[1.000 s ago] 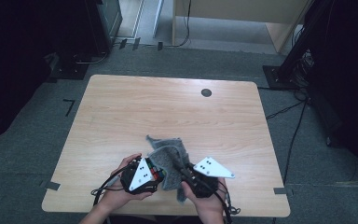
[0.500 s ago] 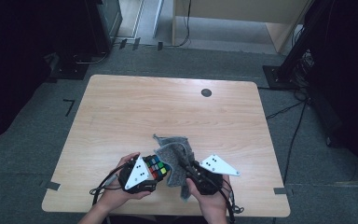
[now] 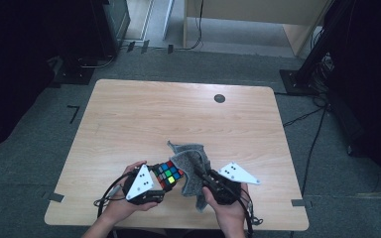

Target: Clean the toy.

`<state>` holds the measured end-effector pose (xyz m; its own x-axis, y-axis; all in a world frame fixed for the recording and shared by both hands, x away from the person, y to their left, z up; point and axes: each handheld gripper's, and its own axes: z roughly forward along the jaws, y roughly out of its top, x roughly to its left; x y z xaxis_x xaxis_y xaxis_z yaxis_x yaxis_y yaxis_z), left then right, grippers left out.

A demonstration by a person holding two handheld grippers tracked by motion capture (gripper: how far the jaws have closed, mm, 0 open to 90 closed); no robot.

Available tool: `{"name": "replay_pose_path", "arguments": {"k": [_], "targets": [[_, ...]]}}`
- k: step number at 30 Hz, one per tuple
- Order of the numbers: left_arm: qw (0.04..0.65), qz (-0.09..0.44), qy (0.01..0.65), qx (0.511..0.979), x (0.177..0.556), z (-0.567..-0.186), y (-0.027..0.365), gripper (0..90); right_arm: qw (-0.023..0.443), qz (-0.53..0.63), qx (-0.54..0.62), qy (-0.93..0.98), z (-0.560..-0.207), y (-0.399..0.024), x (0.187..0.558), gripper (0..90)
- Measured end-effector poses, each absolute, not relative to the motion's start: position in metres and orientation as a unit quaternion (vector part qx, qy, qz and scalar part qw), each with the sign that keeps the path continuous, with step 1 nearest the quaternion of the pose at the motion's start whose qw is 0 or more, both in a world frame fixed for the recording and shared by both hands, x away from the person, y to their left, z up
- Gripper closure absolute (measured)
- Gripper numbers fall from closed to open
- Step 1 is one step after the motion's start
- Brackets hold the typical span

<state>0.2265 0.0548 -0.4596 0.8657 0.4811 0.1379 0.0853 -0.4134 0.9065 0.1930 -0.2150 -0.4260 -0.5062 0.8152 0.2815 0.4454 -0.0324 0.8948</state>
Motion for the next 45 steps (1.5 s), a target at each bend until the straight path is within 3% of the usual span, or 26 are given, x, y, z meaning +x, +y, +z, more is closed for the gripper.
{"name": "replay_pose_path", "arguments": {"k": [8,14,16,19,22,27,31,37,45], "targets": [[0.539,0.175,0.144,0.811,0.222,-0.458,0.056,33.6,0.146,0.579,0.428,0.679,-0.419,-0.205,0.188,80.9],[0.576,0.152,0.145,0.790,0.222,-0.450,0.063,33.6,0.062,0.597,0.433,0.673,-0.438,-0.204,0.197,81.2],[0.578,0.152,0.146,0.788,0.223,-0.450,0.064,33.6,0.054,0.598,0.427,0.676,-0.441,-0.201,0.197,81.5],[0.586,0.147,0.154,0.782,0.225,-0.449,0.069,33.6,0.051,0.566,0.420,0.708,-0.449,-0.195,0.202,81.3],[0.590,0.147,0.156,0.778,0.226,-0.446,0.070,33.6,0.078,0.546,0.429,0.716,-0.450,-0.195,0.202,81.1],[0.564,0.157,0.147,0.797,0.224,-0.452,0.063,33.6,0.085,0.613,0.430,0.658,-0.433,-0.212,0.197,81.1],[0.573,0.147,0.147,0.793,0.223,-0.451,0.062,33.6,0.079,0.608,0.416,0.671,-0.435,-0.203,0.194,81.4],[0.582,0.141,0.157,0.785,0.225,-0.449,0.063,33.6,0.031,0.535,0.438,0.722,-0.461,-0.191,0.205,81.3],[0.562,0.153,0.155,0.798,0.225,-0.454,0.060,33.6,0.071,0.613,0.439,0.653,-0.437,-0.215,0.198,81.2]]}}
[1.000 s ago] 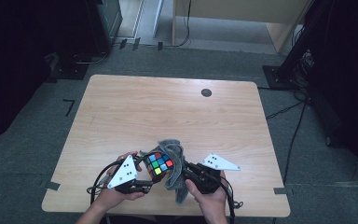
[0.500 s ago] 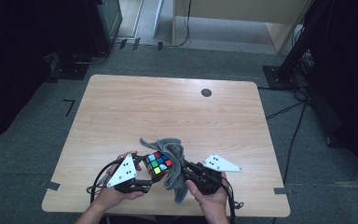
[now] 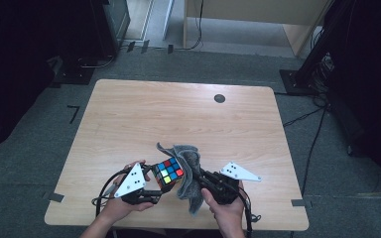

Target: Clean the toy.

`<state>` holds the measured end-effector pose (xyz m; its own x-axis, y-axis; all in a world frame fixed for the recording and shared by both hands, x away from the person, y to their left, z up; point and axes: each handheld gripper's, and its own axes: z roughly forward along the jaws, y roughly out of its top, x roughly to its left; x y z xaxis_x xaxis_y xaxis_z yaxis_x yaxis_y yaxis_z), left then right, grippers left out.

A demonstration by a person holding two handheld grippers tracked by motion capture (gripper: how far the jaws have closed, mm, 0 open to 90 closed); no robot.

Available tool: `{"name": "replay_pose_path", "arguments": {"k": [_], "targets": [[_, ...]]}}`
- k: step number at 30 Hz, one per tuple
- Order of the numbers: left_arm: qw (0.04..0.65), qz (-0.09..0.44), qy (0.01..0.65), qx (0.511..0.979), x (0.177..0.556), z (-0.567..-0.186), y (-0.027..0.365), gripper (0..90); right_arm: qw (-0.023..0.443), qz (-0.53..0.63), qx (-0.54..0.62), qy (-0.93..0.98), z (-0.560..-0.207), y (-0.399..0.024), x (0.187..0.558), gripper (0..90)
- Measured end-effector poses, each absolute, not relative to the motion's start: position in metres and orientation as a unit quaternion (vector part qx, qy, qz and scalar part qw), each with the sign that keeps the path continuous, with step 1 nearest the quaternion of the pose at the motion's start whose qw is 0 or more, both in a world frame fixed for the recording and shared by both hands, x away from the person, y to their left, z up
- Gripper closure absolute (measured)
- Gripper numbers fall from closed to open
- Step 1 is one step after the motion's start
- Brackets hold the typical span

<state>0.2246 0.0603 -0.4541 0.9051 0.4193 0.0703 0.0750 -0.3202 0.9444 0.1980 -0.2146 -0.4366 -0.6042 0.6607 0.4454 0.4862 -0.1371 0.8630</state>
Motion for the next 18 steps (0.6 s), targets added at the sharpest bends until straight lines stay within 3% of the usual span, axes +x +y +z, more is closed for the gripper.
{"name": "replay_pose_path", "arguments": {"k": [9,18], "targets": [[0.571,0.147,0.161,0.792,0.225,-0.452,0.063,33.6,0.026,0.575,0.426,0.698,-0.454,-0.200,0.204,81.5],[0.643,0.106,0.242,0.719,0.234,-0.444,0.077,33.6,-0.013,0.541,0.400,0.740,-0.474,-0.171,0.203,81.2]]}}
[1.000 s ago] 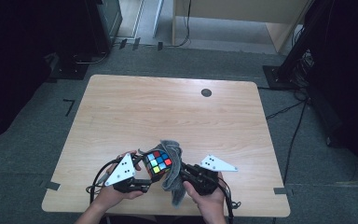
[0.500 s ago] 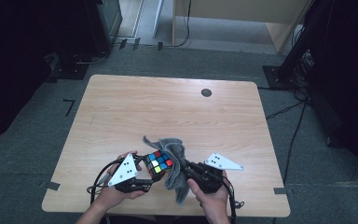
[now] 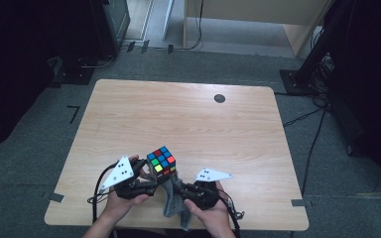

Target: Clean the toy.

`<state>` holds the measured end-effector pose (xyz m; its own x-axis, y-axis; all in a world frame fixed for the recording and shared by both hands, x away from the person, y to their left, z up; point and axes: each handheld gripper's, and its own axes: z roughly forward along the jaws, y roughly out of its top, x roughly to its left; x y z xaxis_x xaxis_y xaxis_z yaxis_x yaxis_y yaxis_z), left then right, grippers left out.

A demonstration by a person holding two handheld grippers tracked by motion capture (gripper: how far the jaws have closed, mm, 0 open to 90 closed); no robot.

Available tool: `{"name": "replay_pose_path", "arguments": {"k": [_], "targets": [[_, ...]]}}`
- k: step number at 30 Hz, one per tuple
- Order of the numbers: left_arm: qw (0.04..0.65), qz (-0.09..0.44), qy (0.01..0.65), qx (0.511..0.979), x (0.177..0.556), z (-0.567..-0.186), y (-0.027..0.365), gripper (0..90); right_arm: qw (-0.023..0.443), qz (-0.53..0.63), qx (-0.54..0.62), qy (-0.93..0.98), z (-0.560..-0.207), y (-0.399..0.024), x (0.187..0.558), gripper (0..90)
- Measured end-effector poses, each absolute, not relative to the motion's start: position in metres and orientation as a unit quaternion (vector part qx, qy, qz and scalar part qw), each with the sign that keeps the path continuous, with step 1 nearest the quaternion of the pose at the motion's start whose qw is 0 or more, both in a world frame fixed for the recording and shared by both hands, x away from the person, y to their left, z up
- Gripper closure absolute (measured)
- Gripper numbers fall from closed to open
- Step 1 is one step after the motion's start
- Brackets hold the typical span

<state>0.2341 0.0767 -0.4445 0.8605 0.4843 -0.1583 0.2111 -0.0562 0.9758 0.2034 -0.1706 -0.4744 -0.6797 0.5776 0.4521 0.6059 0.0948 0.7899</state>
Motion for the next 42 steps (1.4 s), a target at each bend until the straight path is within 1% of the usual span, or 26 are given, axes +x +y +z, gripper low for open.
{"name": "replay_pose_path", "arguments": {"k": [4,8,13,17,19,21,25,27,29,32,36,39,42], "targets": [[0.635,0.110,0.240,0.726,0.233,-0.447,0.073,33.6,0.007,-0.585,-0.372,-0.720,-0.468,-0.159,0.194,81.2],[0.638,0.099,0.246,0.722,0.233,-0.449,0.071,33.7,0.000,-0.619,-0.376,-0.690,-0.462,-0.165,0.191,81.8],[0.638,0.107,0.245,0.722,0.233,-0.448,0.073,33.7,-0.021,-0.637,-0.416,-0.649,-0.463,-0.182,0.195,82.2],[0.636,0.112,0.248,0.722,0.234,-0.447,0.075,33.7,-0.039,-0.651,-0.464,-0.599,-0.466,-0.207,0.202,82.3],[0.640,0.106,0.251,0.718,0.234,-0.446,0.076,33.6,-0.059,-0.638,-0.474,-0.604,-0.468,-0.214,0.204,82.3],[0.642,0.103,0.252,0.717,0.235,-0.446,0.076,33.6,-0.061,-0.624,-0.472,-0.620,-0.471,-0.210,0.203,82.1],[0.640,0.102,0.248,0.720,0.233,-0.446,0.073,33.6,-0.029,-0.608,-0.407,-0.681,-0.473,-0.177,0.197,81.9],[0.637,0.104,0.246,0.723,0.233,-0.446,0.073,33.6,-0.031,-0.607,-0.372,-0.702,-0.471,-0.162,0.190,81.8],[0.636,0.104,0.246,0.724,0.233,-0.447,0.073,33.6,-0.035,-0.617,-0.360,-0.699,-0.466,-0.160,0.188,81.9],[0.640,0.103,0.246,0.721,0.233,-0.446,0.074,33.6,-0.059,-0.627,-0.388,-0.673,-0.461,-0.178,0.192,82.0],[0.637,0.106,0.250,0.721,0.234,-0.446,0.076,33.6,-0.090,-0.625,-0.458,-0.626,-0.467,-0.206,0.201,82.0],[0.641,0.103,0.253,0.717,0.235,-0.445,0.076,33.6,-0.080,-0.616,-0.454,-0.639,-0.471,-0.204,0.201,81.9],[0.636,0.103,0.250,0.723,0.235,-0.447,0.073,33.6,-0.045,-0.604,-0.403,-0.686,-0.474,-0.176,0.196,81.4]]}}
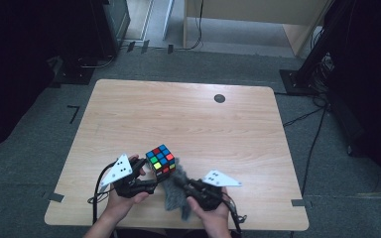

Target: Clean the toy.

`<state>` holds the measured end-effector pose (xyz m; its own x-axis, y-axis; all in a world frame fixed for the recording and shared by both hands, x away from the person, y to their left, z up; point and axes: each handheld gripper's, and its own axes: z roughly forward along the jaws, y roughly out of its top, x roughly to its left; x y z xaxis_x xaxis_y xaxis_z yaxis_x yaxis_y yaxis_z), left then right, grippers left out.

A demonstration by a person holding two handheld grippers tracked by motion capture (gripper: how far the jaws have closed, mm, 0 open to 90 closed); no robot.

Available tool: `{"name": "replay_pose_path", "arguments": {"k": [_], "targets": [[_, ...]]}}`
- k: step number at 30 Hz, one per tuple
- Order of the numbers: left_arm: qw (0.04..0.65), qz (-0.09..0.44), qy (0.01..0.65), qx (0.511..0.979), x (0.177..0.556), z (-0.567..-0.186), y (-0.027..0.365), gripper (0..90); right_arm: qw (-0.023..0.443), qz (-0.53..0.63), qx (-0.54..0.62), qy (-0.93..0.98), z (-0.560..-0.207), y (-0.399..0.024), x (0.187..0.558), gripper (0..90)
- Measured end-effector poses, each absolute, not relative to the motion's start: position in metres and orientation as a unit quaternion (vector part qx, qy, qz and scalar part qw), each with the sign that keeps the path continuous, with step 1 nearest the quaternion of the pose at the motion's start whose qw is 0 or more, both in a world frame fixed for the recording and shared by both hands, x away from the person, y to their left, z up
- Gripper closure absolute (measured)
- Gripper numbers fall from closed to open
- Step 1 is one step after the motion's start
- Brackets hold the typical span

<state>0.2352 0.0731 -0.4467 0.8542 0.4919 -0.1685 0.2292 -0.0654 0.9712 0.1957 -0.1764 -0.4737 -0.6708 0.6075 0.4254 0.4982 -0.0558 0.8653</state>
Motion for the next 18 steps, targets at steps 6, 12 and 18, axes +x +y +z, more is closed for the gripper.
{"name": "replay_pose_path", "arguments": {"k": [6,12,18], "targets": [[0.626,0.113,0.238,0.734,0.232,-0.448,0.069,33.7,0.054,0.615,0.380,0.689,-0.463,-0.167,0.189,81.5],[0.628,0.112,0.242,0.731,0.233,-0.447,0.073,33.6,0.083,0.627,0.483,0.606,-0.465,-0.211,0.201,81.7],[0.626,0.106,0.242,0.733,0.234,-0.449,0.069,33.6,0.048,0.595,0.419,0.684,-0.471,-0.173,0.192,80.8]]}}
